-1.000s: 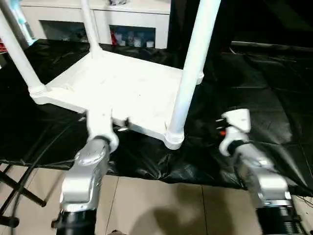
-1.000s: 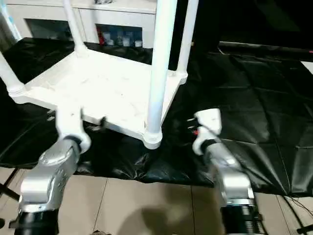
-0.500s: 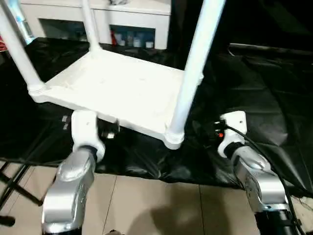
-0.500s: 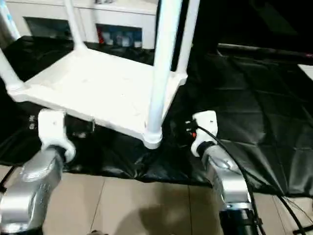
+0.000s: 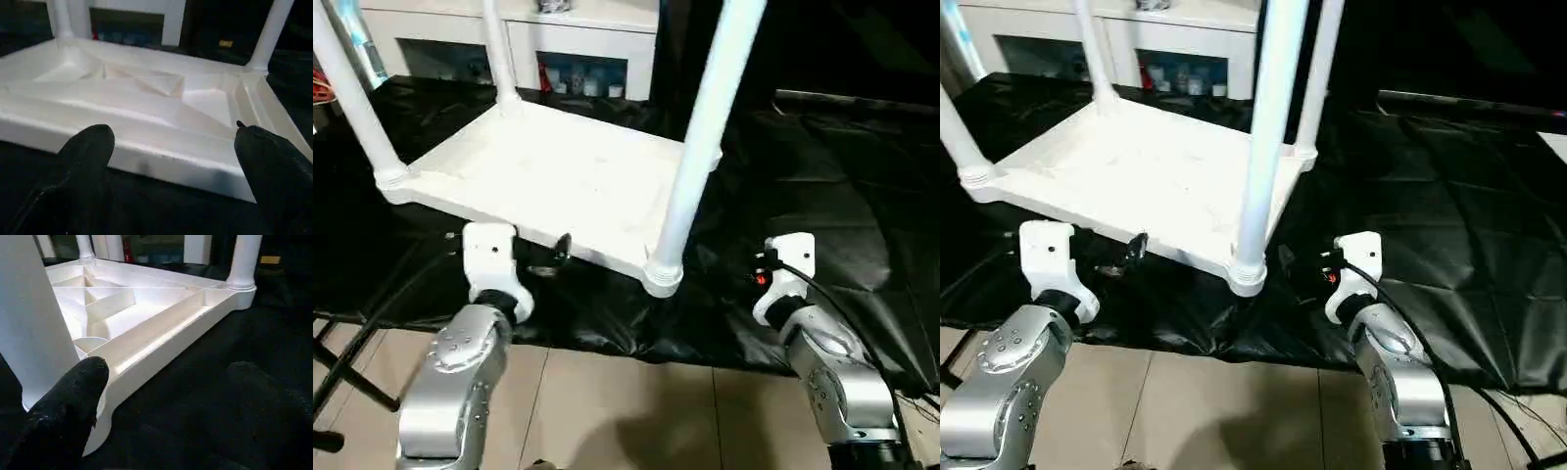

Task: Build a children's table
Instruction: Rotate table base

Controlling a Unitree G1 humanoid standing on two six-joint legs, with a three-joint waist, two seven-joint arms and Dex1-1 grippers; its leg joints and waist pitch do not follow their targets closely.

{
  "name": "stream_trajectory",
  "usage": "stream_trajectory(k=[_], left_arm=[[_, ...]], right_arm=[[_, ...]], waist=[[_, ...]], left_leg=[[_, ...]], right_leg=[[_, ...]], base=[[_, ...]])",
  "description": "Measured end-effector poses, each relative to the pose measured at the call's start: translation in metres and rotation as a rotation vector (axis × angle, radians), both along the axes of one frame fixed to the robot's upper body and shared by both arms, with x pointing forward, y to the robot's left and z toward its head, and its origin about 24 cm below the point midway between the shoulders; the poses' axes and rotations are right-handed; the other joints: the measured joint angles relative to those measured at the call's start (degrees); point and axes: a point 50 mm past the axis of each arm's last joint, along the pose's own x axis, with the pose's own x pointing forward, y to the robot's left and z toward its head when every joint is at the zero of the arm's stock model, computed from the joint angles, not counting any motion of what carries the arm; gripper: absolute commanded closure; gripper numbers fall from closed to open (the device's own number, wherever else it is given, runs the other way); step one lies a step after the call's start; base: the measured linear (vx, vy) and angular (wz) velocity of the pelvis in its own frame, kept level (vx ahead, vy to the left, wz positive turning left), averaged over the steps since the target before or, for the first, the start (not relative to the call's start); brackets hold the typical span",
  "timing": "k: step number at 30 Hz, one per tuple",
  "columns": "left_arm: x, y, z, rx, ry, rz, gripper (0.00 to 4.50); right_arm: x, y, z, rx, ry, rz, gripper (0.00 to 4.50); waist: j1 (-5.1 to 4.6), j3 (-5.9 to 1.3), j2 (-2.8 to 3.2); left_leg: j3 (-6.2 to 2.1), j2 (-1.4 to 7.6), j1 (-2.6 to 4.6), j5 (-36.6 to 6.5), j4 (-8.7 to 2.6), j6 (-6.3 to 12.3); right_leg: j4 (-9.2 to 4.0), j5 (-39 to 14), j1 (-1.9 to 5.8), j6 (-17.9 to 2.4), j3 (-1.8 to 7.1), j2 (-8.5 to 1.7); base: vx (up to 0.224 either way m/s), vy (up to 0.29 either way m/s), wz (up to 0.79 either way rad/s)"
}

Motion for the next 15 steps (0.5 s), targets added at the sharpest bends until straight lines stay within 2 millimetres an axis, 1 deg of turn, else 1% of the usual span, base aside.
stream_trajectory(k=[2,3,4,5,7,8,9,10,11,12,13,14,15], left_arm=[[0.000,0.000,0.000,0.000,-0.011,0.001,0.01],[0.000,0.001,0.000,0.003,-0.013,0.002,0.01],[0.001,0.001,0.000,0.006,-0.014,0.002,0.01],[0.001,0.002,-0.001,0.007,-0.012,0.003,0.01],[0.001,0.003,0.000,0.011,-0.019,0.005,0.01],[0.001,0.004,0.001,0.012,-0.023,0.009,0.01],[0.001,0.005,0.001,0.015,-0.026,0.014,0.01],[0.001,0.006,0.002,0.015,-0.029,0.016,0.01],[0.002,0.006,0.002,0.017,-0.032,0.015,0.01],[0.002,0.006,0.002,0.017,-0.035,0.017,0.01],[0.002,0.005,0.000,0.009,-0.029,0.016,0.01],[0.002,0.002,-0.001,0.004,-0.026,0.005,0.01],[0.002,-0.005,-0.001,-0.004,-0.026,-0.019,0.01]], right_arm=[[0.000,0.000,0.000,0.000,-0.002,0.001,0.02],[0.000,0.001,0.000,0.000,-0.004,0.004,0.02],[0.000,0.001,0.000,-0.001,-0.007,0.005,0.02],[0.000,0.001,0.000,-0.001,-0.006,0.007,0.02],[0.000,0.003,-0.001,-0.002,-0.004,0.013,0.02],[0.000,0.004,-0.001,-0.002,-0.005,0.019,0.02],[0.001,0.005,0.000,-0.003,-0.007,0.021,0.02],[0.001,0.005,0.000,-0.002,-0.008,0.022,0.02],[0.000,0.005,-0.001,-0.003,-0.004,0.021,0.02],[0.000,0.004,-0.002,-0.007,-0.003,0.020,0.02],[0.000,0.002,-0.002,-0.014,-0.002,0.019,0.02],[0.000,0.000,-0.001,-0.025,-0.007,0.016,0.02],[-0.001,-0.004,-0.003,-0.040,-0.002,0.007,0.02]], waist=[[-0.04,0.01,0.01],[-0.17,0.05,0.07],[-0.34,0.17,0.18],[-0.43,0.31,0.32],[-1.04,0.71,0.76],[-1.59,0.93,1.09],[-2.07,1.16,1.37],[-2.31,1.36,1.41],[-2.69,1.34,0.84],[-3.09,0.99,-0.44],[-3.00,0.86,-0.28],[-2.77,0.56,-0.17],[-2.47,0.45,0.27]], left_leg=[[0.00,0.00,0.15,-0.02,-0.02,-0.02],[0.00,0.00,0.44,-0.04,-0.11,-0.03],[-0.01,0.02,0.93,-0.09,-0.25,-0.07],[-0.05,0.04,1.65,-0.28,-0.49,-0.12],[-0.62,0.22,3.45,-1.63,-0.47,-0.26],[-1.04,0.35,4.21,-1.98,-0.52,-0.44],[-1.48,0.61,5.00,-2.41,-0.53,-0.68],[-1.65,0.50,5.25,-2.47,-0.59,-0.76],[-1.46,0.08,5.69,-2.55,-0.53,-0.89],[-0.95,-0.35,6.64,-3.18,-0.22,-1.31],[-1.06,-0.57,6.57,-4.20,0.16,-1.45],[-1.23,-0.59,6.00,-5.25,0.88,-0.01],[-1.64,-1.01,4.91,-6.58,2.38,2.36]], right_leg=[[-0.02,-0.03,0.10,0.04,-0.01,0.00],[-0.17,-0.07,0.34,0.09,-0.07,0.01],[-0.51,-0.10,0.79,0.12,-0.20,0.02],[-1.08,-0.12,1.19,0.12,-0.48,0.03],[-2.66,-0.21,3.51,0.10,-1.99,-0.05],[-3.17,-0.45,4.50,0.05,-3.12,-0.14],[-3.08,-1.37,5.52,-0.07,-4.09,-0.32],[-1.21,-3.40,5.96,-0.29,-4.47,-1.02],[0.63,-5.14,5.99,-0.32,-3.95,-1.68],[1.18,-5.02,5.97,0.03,-2.77,-1.93],[1.06,-5.05,6.12,0.03,-2.90,-1.79],[1.06,-5.08,6.40,0.04,-2.74,-1.72],[0.80,-5.12,6.53,0.02,-2.68,-1.37]], base=[[0.000,0.000,0.00],[0.000,0.000,0.00],[0.000,0.000,0.00],[0.000,0.000,0.00],[0.000,0.000,0.00],[0.058,0.024,-0.22],[0.009,0.027,-0.36],[0.009,0.027,-0.36],[0.062,-0.025,-0.20],[0.110,-0.046,-0.04],[0.110,-0.046,-0.04],[0.136,-0.027,-0.08],[0.183,-0.028,0.04]])
